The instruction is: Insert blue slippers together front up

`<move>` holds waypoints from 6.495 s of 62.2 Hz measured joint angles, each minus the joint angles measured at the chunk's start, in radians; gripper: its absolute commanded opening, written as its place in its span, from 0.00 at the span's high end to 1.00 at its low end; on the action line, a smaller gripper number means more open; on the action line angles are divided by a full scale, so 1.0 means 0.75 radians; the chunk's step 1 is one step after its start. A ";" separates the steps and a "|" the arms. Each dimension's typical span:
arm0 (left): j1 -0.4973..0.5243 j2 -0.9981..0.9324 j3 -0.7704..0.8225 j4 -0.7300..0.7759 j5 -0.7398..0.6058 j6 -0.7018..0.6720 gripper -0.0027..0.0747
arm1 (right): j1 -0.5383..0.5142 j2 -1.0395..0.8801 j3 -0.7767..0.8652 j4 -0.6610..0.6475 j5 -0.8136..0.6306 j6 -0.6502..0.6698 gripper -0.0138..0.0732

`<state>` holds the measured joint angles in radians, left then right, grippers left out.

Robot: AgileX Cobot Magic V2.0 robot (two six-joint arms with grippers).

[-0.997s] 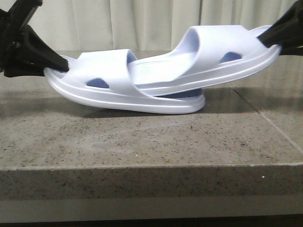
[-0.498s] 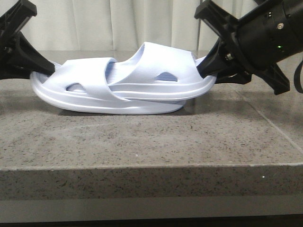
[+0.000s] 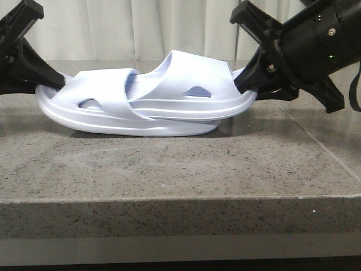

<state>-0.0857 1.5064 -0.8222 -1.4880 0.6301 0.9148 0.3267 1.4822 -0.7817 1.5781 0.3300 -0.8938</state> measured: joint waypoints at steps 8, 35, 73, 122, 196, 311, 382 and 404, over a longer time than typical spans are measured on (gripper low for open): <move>-0.006 0.000 0.000 -0.009 0.005 0.000 0.99 | -0.022 0.000 0.000 -0.024 0.015 0.000 0.98; -0.066 0.000 0.000 -0.037 0.033 0.000 0.99 | -0.205 -0.004 0.000 -0.161 0.188 -0.005 0.42; -0.087 0.000 0.000 -0.043 -0.002 0.000 0.99 | -0.740 -0.286 0.000 -0.492 0.545 -0.013 0.34; -0.087 0.001 0.000 -0.086 -0.102 0.000 0.71 | -0.762 -0.290 0.000 -0.553 0.615 -0.018 0.34; 0.011 -0.763 -0.200 2.037 0.411 -1.220 0.43 | -0.392 -0.818 -0.191 -1.801 0.933 0.971 0.34; 0.014 -1.378 0.293 1.996 0.027 -1.291 0.99 | -0.386 -1.411 0.049 -1.877 0.904 1.065 0.98; 0.093 -2.012 1.101 1.921 -0.737 -1.291 0.99 | -0.386 -1.411 0.049 -1.877 0.902 1.065 0.98; 0.093 -2.012 1.101 1.929 -0.753 -1.291 0.99 | -0.386 -1.411 0.049 -1.877 0.902 1.065 0.98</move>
<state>-0.0158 -0.0025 0.0038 -0.0412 0.0650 -0.0534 0.0373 0.4242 -0.7452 0.1705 1.0066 -0.0947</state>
